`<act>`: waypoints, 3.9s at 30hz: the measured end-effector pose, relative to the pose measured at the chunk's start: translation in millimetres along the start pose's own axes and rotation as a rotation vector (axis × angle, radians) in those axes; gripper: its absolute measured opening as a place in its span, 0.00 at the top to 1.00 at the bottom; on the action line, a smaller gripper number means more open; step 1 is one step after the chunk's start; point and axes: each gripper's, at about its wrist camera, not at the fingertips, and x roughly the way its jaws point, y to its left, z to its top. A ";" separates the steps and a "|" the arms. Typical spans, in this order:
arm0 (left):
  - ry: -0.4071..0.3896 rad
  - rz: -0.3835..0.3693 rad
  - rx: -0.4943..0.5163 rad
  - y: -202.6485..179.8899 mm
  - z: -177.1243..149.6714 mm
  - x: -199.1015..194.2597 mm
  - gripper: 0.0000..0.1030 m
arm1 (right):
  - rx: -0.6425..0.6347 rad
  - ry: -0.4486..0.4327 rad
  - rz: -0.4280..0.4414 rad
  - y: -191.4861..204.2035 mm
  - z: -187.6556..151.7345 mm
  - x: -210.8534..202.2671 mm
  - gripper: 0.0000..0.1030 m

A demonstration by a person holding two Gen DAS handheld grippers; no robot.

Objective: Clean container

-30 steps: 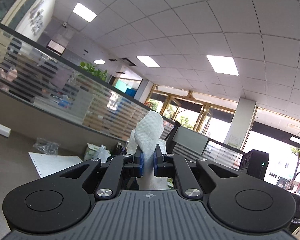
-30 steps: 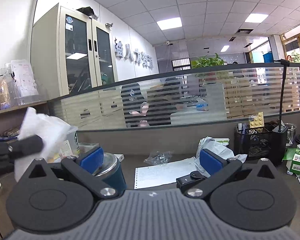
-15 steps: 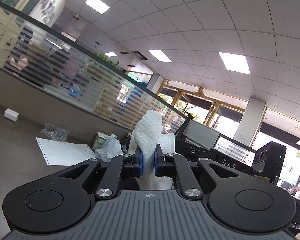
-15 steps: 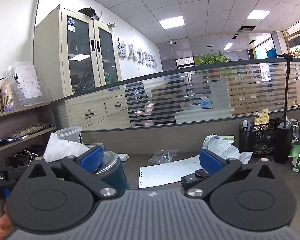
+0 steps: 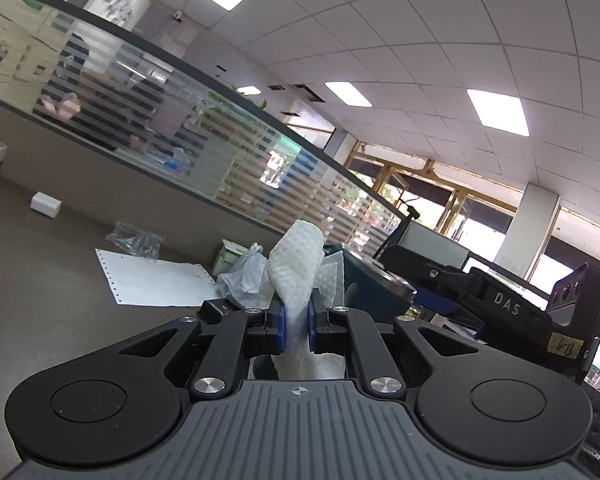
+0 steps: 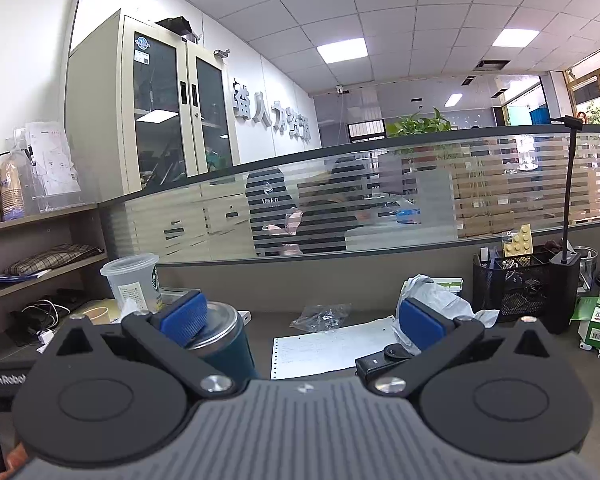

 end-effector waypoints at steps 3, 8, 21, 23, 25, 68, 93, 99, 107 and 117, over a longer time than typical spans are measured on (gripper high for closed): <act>0.002 0.001 -0.001 3.0 -0.3 -1.0 0.86 | -0.003 0.001 0.003 1.4 0.7 0.7 0.00; 0.053 0.042 -0.018 10.1 -6.3 5.9 0.87 | -0.004 0.002 0.006 1.8 1.7 2.4 0.00; -0.026 -0.053 -0.089 14.5 10.9 -1.2 0.86 | -0.010 0.004 0.005 4.1 1.5 2.3 0.00; -0.040 -0.058 -0.087 12.4 15.0 -0.7 0.86 | -0.013 0.004 0.003 4.8 1.2 2.1 0.00; -0.029 -0.049 -0.102 13.5 14.0 3.6 0.86 | -0.014 0.004 0.002 4.8 1.3 2.2 0.00; 0.035 -0.029 -0.245 38.2 -6.2 13.4 0.87 | -0.012 -0.003 0.000 1.9 -2.7 4.9 0.00; 0.335 0.493 0.043 73.8 -56.2 50.9 0.72 | -0.008 -0.002 0.008 5.2 0.0 4.7 0.00; 0.302 0.568 0.154 64.7 -49.1 43.2 0.48 | -0.007 -0.002 0.011 4.4 0.4 5.1 0.00; 0.285 0.599 0.247 52.3 -42.4 37.2 0.42 | -0.004 -0.002 0.016 4.0 1.1 6.0 0.00; 0.347 0.553 0.226 61.6 -34.6 34.8 0.41 | 0.000 -0.002 0.021 3.2 0.5 6.7 0.00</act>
